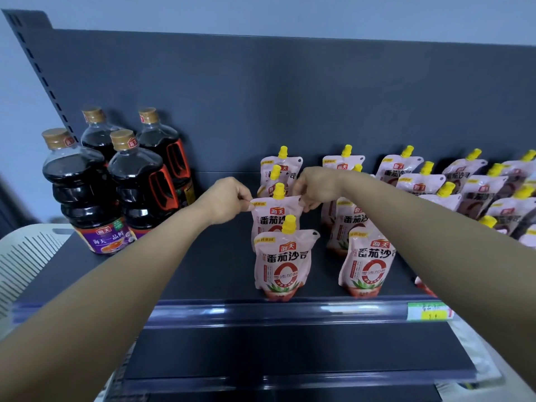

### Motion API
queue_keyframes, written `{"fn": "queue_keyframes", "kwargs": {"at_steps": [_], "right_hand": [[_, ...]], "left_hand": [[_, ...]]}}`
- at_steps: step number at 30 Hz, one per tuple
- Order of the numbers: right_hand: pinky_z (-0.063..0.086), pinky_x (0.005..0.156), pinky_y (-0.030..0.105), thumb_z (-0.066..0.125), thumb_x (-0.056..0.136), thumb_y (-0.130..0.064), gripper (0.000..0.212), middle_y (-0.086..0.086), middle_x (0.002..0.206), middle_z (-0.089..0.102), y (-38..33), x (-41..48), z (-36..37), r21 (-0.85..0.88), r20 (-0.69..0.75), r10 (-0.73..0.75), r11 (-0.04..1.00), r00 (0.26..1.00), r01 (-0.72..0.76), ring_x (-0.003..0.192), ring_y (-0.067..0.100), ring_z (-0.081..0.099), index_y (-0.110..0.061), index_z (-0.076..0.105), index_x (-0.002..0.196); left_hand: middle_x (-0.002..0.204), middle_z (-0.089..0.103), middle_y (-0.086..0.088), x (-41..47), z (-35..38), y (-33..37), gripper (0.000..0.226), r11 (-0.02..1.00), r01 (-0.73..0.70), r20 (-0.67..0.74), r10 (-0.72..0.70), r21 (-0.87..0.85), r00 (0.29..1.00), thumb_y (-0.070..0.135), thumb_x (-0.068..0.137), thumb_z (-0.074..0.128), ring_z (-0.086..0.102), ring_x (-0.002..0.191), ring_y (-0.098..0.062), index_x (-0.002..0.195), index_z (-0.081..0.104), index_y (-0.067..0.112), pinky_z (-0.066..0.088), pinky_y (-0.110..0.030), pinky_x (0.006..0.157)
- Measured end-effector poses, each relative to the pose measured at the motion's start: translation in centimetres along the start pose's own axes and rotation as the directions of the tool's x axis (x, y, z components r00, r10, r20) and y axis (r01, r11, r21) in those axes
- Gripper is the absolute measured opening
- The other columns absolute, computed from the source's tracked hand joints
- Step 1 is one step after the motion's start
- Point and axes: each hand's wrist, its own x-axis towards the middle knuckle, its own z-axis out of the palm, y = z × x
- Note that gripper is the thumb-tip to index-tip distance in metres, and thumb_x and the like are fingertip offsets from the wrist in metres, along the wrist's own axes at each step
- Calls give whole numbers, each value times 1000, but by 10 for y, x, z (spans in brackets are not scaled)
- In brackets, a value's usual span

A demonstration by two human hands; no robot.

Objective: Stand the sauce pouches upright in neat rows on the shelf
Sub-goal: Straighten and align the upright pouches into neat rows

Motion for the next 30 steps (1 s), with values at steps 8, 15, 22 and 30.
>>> {"fn": "queue_keyframes", "kwargs": {"at_steps": [8, 15, 22, 30], "right_hand": [[51, 64, 17, 50, 88, 4, 30, 10, 98, 71, 2, -1, -25, -76, -281, 48, 995, 958, -72, 83, 20, 64, -5, 67, 111], [39, 105, 31, 54, 93, -13, 49, 7, 142, 51, -6, 21, -16, -209, -306, 2, 976, 952, -69, 129, 27, 48, -18, 45, 141], [46, 81, 27, 55, 93, -16, 26, 8, 94, 70, -4, 53, -22, -264, -212, -47, 964, 976, -11, 98, 24, 62, -8, 68, 114], [48, 76, 23, 63, 88, -16, 14, 14, 88, 76, 12, 64, -35, -186, -143, -50, 982, 989, 22, 73, 14, 63, -11, 73, 96]], "left_hand": [[80, 62, 2, 10, -18, 0, 11, 1000, -21, -95, 21, 9, 995, 10, 84, 63, 56, 75, -11, 93, 69, 11, 41, -16, 64], [71, 58, 11, 39, -9, 5, 21, 999, -44, -14, 43, -11, 999, 23, 74, 76, 53, 67, -2, 89, 68, 12, 39, -18, 59], [69, 64, 7, 62, -8, -7, 5, 999, -35, -7, 35, 12, 999, 13, 79, 70, 57, 67, -8, 79, 74, 16, 45, -20, 63], [54, 59, 6, 85, -8, -14, 26, 998, 31, -55, -34, -50, 998, 9, 78, 70, 53, 52, -6, 59, 67, 27, 41, -20, 55]]}}
